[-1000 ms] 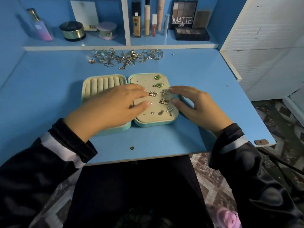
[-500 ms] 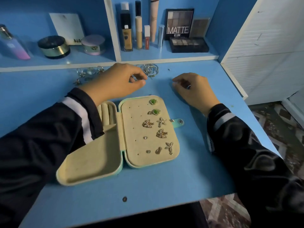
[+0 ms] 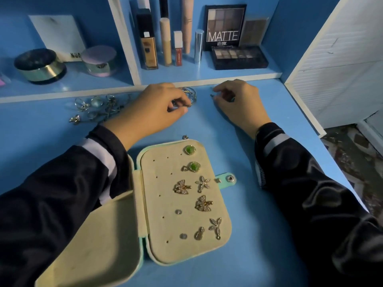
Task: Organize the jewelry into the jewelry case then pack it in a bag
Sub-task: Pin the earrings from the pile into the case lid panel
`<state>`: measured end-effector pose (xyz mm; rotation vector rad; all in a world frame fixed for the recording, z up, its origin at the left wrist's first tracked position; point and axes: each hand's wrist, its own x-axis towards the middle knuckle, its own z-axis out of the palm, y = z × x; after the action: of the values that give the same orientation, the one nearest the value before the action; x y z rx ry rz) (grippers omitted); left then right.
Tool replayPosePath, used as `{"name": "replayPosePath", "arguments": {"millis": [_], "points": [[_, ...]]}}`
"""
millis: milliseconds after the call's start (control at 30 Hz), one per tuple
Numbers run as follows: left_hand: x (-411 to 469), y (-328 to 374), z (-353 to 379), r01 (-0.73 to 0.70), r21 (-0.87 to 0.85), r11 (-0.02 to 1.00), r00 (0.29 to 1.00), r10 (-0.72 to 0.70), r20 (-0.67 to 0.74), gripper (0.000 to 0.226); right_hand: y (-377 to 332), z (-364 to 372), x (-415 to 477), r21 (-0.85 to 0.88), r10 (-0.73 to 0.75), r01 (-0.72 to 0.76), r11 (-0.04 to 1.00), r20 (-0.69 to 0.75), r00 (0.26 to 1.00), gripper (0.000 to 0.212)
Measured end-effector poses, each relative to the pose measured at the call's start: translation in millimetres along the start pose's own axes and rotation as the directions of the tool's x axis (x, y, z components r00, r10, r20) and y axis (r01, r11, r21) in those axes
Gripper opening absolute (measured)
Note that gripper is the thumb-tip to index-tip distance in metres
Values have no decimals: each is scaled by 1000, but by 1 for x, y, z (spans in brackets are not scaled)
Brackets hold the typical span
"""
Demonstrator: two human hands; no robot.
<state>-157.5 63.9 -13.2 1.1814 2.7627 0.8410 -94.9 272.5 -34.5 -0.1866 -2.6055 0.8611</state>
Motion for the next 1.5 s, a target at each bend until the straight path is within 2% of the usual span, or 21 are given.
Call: {"name": "replayPosePath", "arguments": {"millis": [400,733,933,1133,1300,1500], "points": [[2,-3,6,-23,-17,1000,999,22,-42,9,0,1,0,112,51,-49,992,-16,999,7],[3,-5,7,-36,-54,998,999,34,-41,7,0,1,2,102,62,-62,993,4,998,7],[3,-6,7,-47,-20,999,998,46,-31,6,1,-2,1,77,73,-76,994,45,996,7],[5,-10,8,-60,-26,998,994,58,-95,5,3,-3,1,80,48,-52,995,53,997,7],[5,-12,5,-11,-116,993,987,-8,-159,3,3,-4,1,97,45,-52,994,68,997,6],[5,-15,6,22,-276,961,984,-69,-163,2,4,-4,-1,119,25,-34,992,77,997,7]]}}
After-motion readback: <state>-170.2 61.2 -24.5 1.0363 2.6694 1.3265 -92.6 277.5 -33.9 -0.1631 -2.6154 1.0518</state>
